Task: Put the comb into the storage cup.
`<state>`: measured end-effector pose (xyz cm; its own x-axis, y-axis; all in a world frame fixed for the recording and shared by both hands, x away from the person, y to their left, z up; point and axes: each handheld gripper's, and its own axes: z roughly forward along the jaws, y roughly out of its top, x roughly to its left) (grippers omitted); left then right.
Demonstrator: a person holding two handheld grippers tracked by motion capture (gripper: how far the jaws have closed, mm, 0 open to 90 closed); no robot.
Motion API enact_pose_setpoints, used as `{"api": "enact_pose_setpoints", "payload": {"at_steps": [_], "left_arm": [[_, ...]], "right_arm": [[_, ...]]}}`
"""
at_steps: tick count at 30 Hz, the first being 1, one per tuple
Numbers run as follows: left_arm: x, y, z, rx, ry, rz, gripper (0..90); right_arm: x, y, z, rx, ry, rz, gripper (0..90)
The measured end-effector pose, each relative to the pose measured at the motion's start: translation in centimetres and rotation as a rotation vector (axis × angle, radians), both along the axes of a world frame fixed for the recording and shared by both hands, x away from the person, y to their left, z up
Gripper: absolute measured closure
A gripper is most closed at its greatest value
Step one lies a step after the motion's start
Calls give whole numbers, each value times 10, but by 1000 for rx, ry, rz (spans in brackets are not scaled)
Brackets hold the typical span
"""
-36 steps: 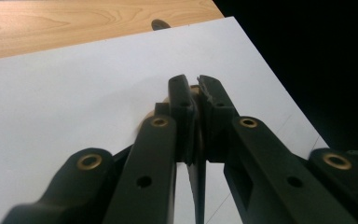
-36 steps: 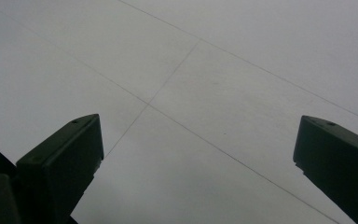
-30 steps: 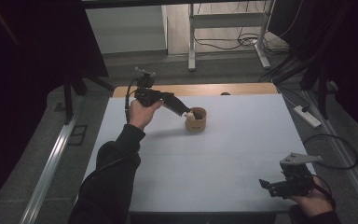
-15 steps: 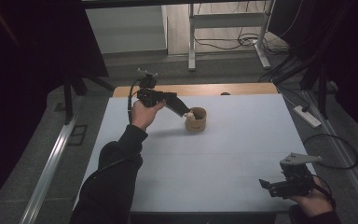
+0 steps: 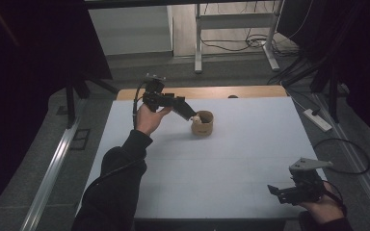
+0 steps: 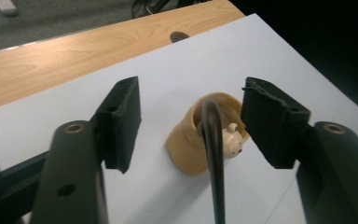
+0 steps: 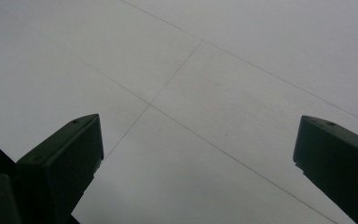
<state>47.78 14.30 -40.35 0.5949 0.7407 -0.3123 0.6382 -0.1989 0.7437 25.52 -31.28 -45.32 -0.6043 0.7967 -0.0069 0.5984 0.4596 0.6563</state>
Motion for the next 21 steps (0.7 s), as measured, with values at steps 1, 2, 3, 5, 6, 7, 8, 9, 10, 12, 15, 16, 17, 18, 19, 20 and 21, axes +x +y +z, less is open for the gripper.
{"api": "enact_pose_setpoints", "payload": {"at_steps": [1, 2, 3, 5, 6, 7, 8, 9, 10, 12, 15, 16, 17, 18, 19, 20, 21], "left_arm": [[0, -1, 0, 9, -14, 6, 303], [0, -1, 0, 9, -14, 6, 284], [-1, -1, 0, 19, -32, 9, 256], [-1, -1, 0, 27, -51, 11, 203], [-1, -1, 0, 23, -61, 10, 189], [-1, -1, 0, 23, -61, 10, 169], [-2, 0, 1, 28, -66, 18, 138], [-2, 0, 1, 33, -69, 18, 128], [-2, 0, 1, 33, -69, 18, 122], [-3, -1, 1, 47, -75, 12, 88], [-3, -1, 1, 67, -87, 12, 63], [-4, -2, 1, 71, -96, 13, 63], [-5, -1, 1, 76, -116, 6, 43], [-5, -1, 1, 76, -116, 6, 41], [-7, -2, 1, 87, -138, 5, 36], [-8, -2, 1, 90, -149, 2, 30], [-9, -2, 1, 94, -161, 0, 26]], "right_arm": [[0, 0, 0, 0, 0, 0, 18], [0, 0, 0, 0, 0, 1, 18], [0, 0, 0, 0, 0, 1, 18], [0, 0, 0, 0, 0, 1, 18], [0, 0, 0, 0, 0, 1, 18], [0, 0, 0, 0, 0, 1, 18], [0, 0, 0, 0, -1, 2, 18], [0, 0, 0, -1, -1, 2, 18], [0, 0, 0, -1, -1, 3, 18], [0, 0, 0, -3, -1, 4, 18], [0, 0, 0, -2, -1, 3, 18], [0, 0, 0, -2, -1, 3, 18], [0, 0, 0, -3, -1, 5, 18], [0, 0, 0, -3, -1, 5, 18], [0, 0, 0, -2, -2, 4, 18], [0, 0, 0, -2, -2, 5, 18], [0, 0, 0, -3, -2, 5, 18]]}}
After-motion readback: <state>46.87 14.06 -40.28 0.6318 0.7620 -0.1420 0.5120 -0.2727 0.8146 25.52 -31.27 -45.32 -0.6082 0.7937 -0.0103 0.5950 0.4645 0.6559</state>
